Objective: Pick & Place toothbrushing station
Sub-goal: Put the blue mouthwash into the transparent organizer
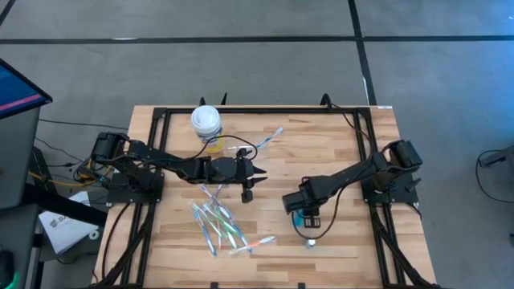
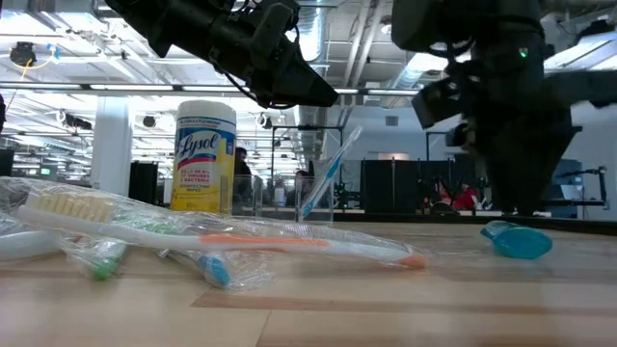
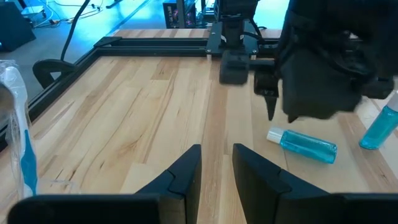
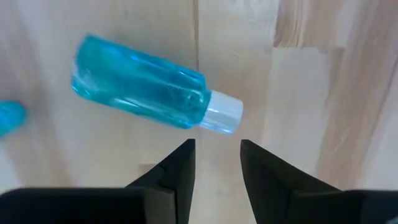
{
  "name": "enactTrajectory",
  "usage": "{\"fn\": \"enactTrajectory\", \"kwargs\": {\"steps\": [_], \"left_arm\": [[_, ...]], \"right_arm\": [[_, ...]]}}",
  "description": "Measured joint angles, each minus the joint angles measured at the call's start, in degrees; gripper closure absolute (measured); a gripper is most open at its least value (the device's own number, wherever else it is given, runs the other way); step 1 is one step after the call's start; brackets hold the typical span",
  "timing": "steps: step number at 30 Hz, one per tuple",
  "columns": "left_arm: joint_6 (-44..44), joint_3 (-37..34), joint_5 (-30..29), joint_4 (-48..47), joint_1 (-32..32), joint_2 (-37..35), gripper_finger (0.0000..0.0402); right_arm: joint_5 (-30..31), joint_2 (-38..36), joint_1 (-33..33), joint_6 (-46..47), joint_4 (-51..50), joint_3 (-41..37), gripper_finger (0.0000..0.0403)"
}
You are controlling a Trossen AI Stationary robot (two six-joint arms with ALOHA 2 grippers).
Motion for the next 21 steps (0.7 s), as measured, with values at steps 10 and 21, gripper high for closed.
{"fn": "enactTrajectory", "kwargs": {"steps": [10,21], "left_arm": [[-0.44,0.01,0.00,0.00,0.02,0.00,0.0315],[-2.90,0.02,0.02,0.00,-0.04,0.00,0.0315]], "right_arm": [[-0.86,-7.01,0.53,26.11,4.45,0.02,0.0285],[4.50,-7.12,5.19,49.06,9.02,-2.44,0.0285]]}}
